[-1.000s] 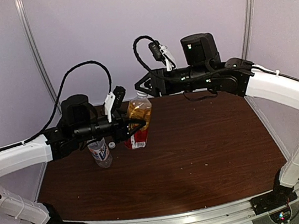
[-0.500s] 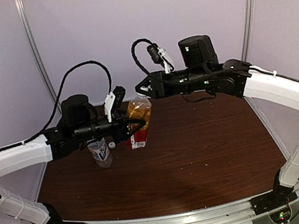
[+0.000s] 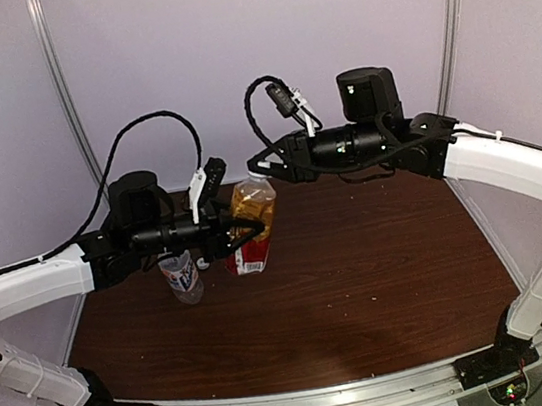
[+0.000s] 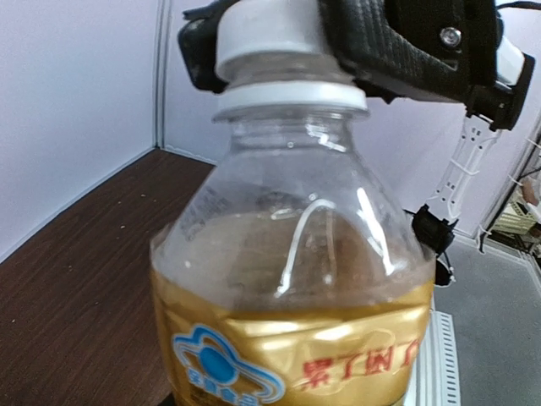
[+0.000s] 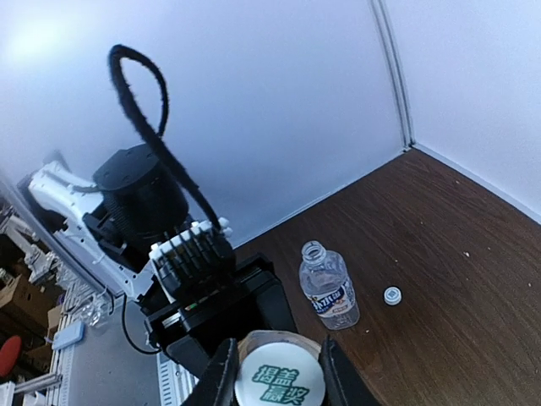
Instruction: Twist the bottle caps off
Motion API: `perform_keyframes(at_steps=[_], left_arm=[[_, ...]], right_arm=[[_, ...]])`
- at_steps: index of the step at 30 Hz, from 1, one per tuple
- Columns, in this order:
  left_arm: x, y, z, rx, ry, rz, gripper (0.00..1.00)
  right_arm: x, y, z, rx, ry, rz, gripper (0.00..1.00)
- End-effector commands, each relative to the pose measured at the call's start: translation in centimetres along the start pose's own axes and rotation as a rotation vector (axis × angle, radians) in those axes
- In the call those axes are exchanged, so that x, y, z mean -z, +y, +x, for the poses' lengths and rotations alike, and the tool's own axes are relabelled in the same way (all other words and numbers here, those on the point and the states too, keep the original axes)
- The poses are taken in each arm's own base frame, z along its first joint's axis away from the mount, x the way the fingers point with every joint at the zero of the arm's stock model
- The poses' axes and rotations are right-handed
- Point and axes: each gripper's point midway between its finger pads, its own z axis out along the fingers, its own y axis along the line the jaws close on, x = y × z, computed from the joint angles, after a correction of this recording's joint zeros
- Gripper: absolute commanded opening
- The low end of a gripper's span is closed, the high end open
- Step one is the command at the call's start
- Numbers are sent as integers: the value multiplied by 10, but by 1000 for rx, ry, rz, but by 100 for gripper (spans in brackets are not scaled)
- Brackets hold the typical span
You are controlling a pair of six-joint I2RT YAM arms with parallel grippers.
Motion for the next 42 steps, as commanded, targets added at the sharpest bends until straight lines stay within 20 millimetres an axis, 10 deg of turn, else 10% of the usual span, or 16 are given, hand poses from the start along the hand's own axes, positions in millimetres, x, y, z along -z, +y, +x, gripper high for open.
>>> perform_keyframes(at_steps=[1, 12, 27, 42], left_arm=[[22, -81, -34, -104, -123, 428, 40], [27, -96, -32, -63, -127, 552, 39], [6, -49, -24, -43, -96, 277, 39], [-3, -6, -23, -32, -65, 29, 40]], right_arm=[[16, 48, 8, 255, 39, -319, 20], [19, 56, 21, 308, 87, -435, 30], [39, 45, -15, 191, -4, -215, 71], [37, -14, -44, -125, -99, 195, 85]])
